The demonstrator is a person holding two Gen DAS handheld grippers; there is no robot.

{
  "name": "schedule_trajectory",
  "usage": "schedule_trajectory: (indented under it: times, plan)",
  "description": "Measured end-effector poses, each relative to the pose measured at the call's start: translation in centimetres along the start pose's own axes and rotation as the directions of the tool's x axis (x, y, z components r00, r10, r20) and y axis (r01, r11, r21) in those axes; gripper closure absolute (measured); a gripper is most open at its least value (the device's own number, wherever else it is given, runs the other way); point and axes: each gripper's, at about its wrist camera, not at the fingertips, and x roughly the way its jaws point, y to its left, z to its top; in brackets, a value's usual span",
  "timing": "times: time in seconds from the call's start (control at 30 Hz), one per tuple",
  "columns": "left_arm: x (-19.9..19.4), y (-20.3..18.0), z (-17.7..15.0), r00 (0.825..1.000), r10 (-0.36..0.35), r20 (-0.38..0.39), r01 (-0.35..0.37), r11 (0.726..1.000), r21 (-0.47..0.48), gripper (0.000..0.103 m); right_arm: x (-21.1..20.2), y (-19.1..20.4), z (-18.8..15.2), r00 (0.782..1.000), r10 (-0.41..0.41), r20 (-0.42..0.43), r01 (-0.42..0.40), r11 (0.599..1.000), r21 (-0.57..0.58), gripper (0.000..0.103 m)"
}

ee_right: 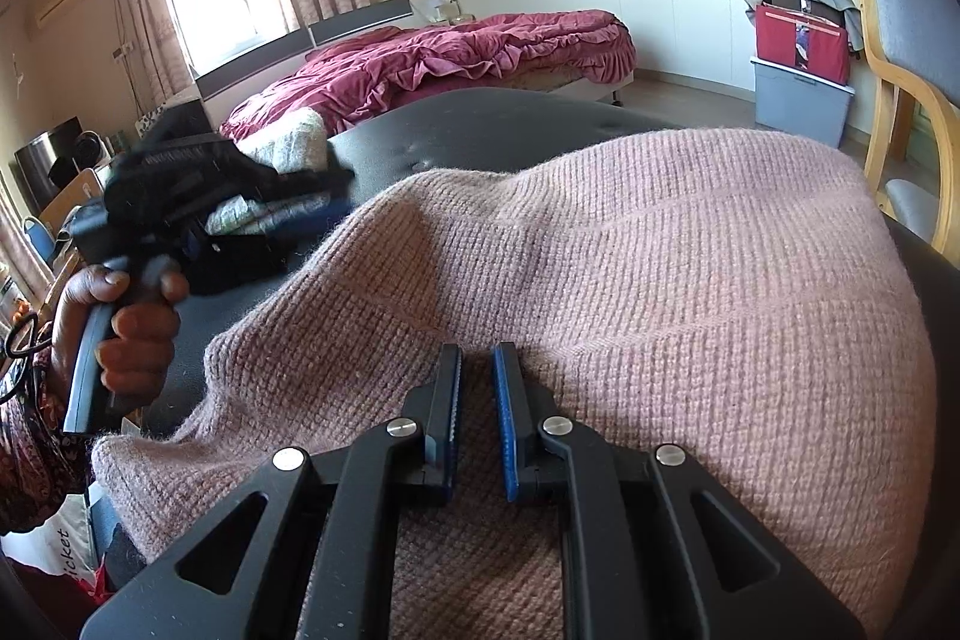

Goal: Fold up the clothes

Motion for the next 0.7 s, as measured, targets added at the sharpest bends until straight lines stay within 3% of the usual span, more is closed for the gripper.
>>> schedule_trajectory:
  times: [0.17,0.3,0.4,0.53,0.7]
  plan:
    - [1.7,0.3,0.3,0.997,-0.065,-0.042,0.061,0.993,-0.097,0.064,-0.2,0.0,-0.2,1.0,0.003,0.002,-0.003,1.0,0.004,0.091]
    - [1.7,-1.6,0.3,0.999,0.032,-0.032,-0.032,0.999,0.0,0.064,-0.3,0.0,-0.2,1.0,0.002,0.002,-0.002,1.0,0.003,0.091]
    - [0.6,-3.1,-0.4,0.996,0.084,0.035,-0.087,0.99,0.107,0.065,-0.3,0.1,-0.2,1.0,0.001,0.003,-0.001,1.0,0.003,0.091]
    - [2.2,-3.1,-0.6,0.992,0.098,-0.077,-0.088,0.989,0.122,0.067,-0.3,0.2,-0.2,1.0,0.001,0.003,-0.001,1.0,0.003,0.091]
    - [3.0,-2.4,-0.2,0.994,0.048,-0.096,-0.044,0.998,0.048,0.067,-0.4,0.1,-0.2,1.0,0.002,0.003,-0.002,1.0,0.003,0.091]
